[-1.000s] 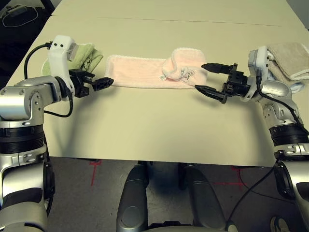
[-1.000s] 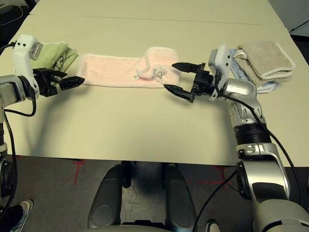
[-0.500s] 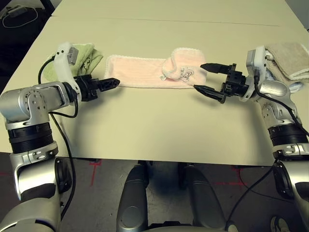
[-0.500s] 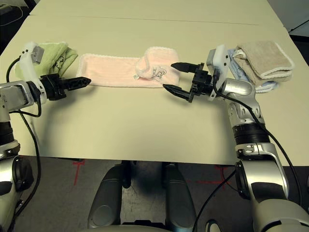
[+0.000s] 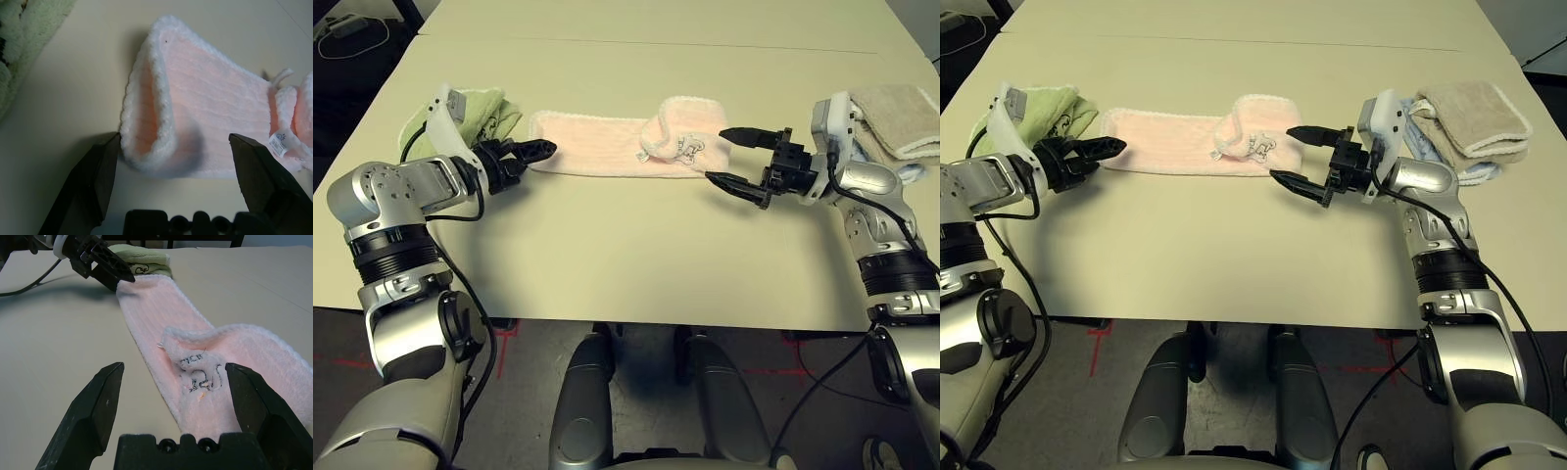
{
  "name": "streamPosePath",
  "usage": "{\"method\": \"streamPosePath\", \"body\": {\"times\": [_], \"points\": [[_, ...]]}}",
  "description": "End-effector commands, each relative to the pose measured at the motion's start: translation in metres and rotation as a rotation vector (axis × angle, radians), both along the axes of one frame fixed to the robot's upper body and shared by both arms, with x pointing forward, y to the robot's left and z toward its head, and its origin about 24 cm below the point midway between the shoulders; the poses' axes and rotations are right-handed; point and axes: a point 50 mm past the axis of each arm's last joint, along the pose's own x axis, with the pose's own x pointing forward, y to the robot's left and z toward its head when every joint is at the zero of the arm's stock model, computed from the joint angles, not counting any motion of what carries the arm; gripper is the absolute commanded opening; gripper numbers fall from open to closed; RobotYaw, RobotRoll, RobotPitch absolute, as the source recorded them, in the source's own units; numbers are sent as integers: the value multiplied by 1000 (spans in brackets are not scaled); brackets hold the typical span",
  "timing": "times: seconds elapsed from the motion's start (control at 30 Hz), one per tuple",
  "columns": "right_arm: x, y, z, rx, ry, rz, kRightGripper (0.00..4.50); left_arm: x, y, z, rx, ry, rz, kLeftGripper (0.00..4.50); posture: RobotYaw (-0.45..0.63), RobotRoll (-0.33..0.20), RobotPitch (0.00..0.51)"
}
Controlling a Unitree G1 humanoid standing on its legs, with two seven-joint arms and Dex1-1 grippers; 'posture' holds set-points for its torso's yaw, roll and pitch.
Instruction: Fold the towel and set it aside.
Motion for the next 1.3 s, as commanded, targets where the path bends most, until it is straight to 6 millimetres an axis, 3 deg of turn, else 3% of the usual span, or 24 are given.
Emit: {"method": "streamPosePath", "body": {"times": [0.03, 0.4, 0.77, 0.87, 1.13, 1.3], "points": [[-2, -2, -5, -20, 14, -9, 4500, 3, -1, -2, 7, 8, 9, 4078, 93, 0, 261], [0, -3, -5, -22, 18, -18, 4500, 4, 0, 3, 9, 4, 15, 29, 95, 0, 262], [0, -4, -5, -17, 19, -28, 4500, 8, -15, 29, 16, -87, -32, 29, 90, 0, 258], [0, -6, -5, -14, 17, -40, 4500, 8, -30, 40, 16, -128, -99, 29, 90, 0, 257], [-1, -21, -4, 1, 39, -104, 4500, 5, -97, 62, -27, -227, -354, 29, 85, 0, 252], [-3, -29, -2, -1, 36, -131, 4500, 2, -120, 70, -40, -257, -459, 29, 75, 0, 247]]}}
